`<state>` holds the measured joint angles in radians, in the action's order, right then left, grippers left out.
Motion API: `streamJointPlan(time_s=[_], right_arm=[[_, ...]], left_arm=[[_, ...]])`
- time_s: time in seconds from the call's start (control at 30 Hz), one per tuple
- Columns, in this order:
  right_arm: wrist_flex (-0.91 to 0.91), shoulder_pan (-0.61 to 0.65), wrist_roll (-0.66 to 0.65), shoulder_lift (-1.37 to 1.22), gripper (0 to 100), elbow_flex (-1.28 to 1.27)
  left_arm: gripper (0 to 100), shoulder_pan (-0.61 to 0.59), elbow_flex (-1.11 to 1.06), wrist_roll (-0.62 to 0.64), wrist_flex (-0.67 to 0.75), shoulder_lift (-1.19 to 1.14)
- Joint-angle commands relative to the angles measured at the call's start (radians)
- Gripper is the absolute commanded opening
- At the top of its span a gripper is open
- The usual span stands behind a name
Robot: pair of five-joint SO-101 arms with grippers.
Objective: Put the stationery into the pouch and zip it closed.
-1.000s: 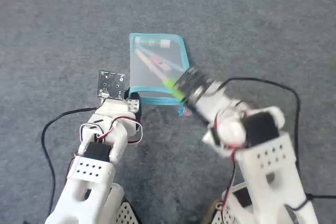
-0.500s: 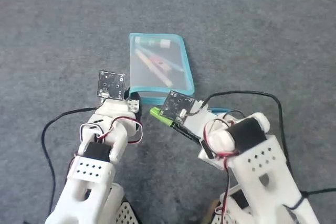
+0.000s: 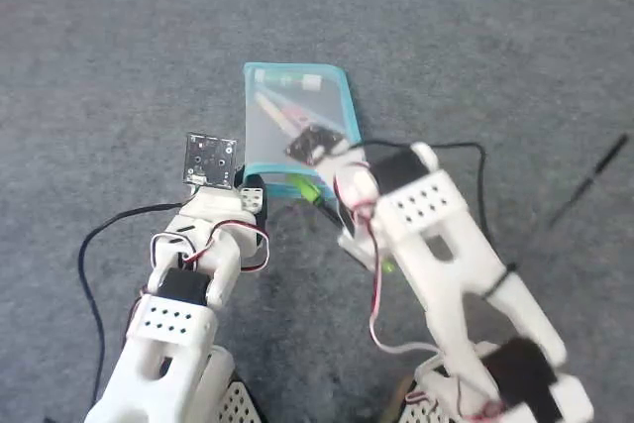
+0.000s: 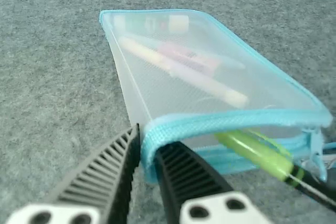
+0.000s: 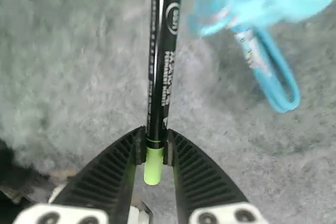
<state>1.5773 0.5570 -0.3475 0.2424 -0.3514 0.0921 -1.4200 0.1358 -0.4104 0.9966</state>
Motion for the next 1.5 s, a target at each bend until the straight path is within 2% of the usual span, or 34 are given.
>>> streamJointPlan(time_s=[0.0, 0.2, 0.27, 0.37, 0.47, 0.53, 0.8, 0.93, 1.1, 1.23, 1.37, 1.47], right_arm=[[-0.007, 0.004, 0.075, -0.087, 0.6, 0.172], [0.119, -0.004, 0.114, -0.315, 0.6, 0.479], [0.177, -0.019, 0.144, -0.395, 0.6, 0.626], [0.220, -0.056, 0.190, -0.506, 0.6, 0.821], [0.219, -0.070, 0.206, -0.590, 0.6, 0.910], [0.217, -0.067, 0.207, -0.621, 1.1, 0.924], [0.214, -0.048, 0.206, -0.642, 25.7, 0.973], [0.216, -0.059, 0.206, -0.639, 26.6, 0.977], [0.217, -0.077, 0.201, -0.527, 21.0, 0.970], [0.217, -0.073, 0.184, -0.331, 20.9, 0.913], [0.182, -0.081, 0.166, -0.093, 20.9, 0.752], [0.077, -0.113, 0.130, 0.081, 20.9, 0.540]], left_arm=[[1, 0.009, 0.044, -0.011, 0.023, 0.005], [1, 0.029, 0.044, -0.011, 0.023, 0.002], [1, 0.074, 0.042, -0.015, 0.021, 0.002], [1, 0.176, 0.025, -0.097, 0.023, 0.000], [1, 0.258, 0.008, -0.137, 0.021, 0.005], [1, 0.264, 0.007, -0.143, 0.021, 0.005], [1, 0.264, 0.005, -0.144, 0.021, 0.002], [1, 0.259, 0.005, -0.146, 0.021, 0.006], [1, 0.172, 0.013, -0.144, 0.028, 0.008], [1, 0.149, 0.007, -0.140, 0.043, 0.008], [1, 0.149, 0.007, -0.140, 0.046, 0.002], [1, 0.149, 0.007, -0.140, 0.048, 0.002]])
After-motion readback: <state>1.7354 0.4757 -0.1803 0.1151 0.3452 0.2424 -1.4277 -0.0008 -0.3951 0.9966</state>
